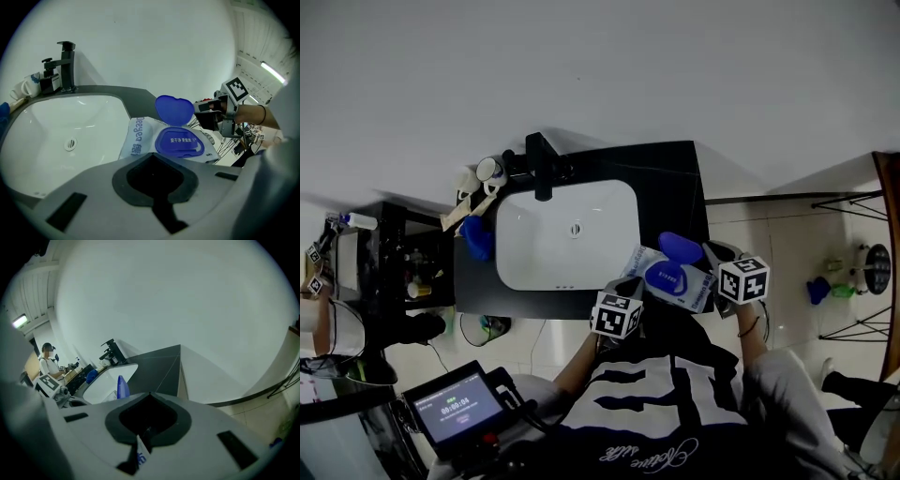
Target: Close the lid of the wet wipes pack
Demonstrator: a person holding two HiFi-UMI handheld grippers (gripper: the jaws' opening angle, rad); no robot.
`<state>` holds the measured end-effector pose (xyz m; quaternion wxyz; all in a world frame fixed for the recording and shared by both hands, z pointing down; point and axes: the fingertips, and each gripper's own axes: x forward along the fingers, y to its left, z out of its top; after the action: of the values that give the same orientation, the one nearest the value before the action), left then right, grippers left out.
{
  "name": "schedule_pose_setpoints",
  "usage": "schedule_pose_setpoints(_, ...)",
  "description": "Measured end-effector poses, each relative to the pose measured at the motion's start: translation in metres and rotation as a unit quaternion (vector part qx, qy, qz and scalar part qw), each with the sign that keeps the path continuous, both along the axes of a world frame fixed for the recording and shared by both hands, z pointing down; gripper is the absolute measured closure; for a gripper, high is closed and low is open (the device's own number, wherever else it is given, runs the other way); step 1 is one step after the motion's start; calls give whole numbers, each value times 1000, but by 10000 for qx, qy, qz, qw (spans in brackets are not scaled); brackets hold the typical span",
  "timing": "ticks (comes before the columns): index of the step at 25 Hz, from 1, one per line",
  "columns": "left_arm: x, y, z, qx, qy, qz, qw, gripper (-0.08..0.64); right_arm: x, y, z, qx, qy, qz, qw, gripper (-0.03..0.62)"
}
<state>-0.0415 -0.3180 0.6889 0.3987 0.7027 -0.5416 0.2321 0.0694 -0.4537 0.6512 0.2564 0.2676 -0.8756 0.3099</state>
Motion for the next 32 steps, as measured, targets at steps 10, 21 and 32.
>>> schedule_pose_setpoints(10,0,-1,-1,38,-22,2,10000,558,-26,80,-19,-63,119,-1279,9917,594)
schedule_pose_setpoints(21,4,0,0,97,51,9,9999,558,-44,117,17,252,1270,-1921,9728,594)
schedule_pose_setpoints(32,-16,4,-35,679,121,59,9976,558,-47,115,1,374,1146,-1115,9864,594)
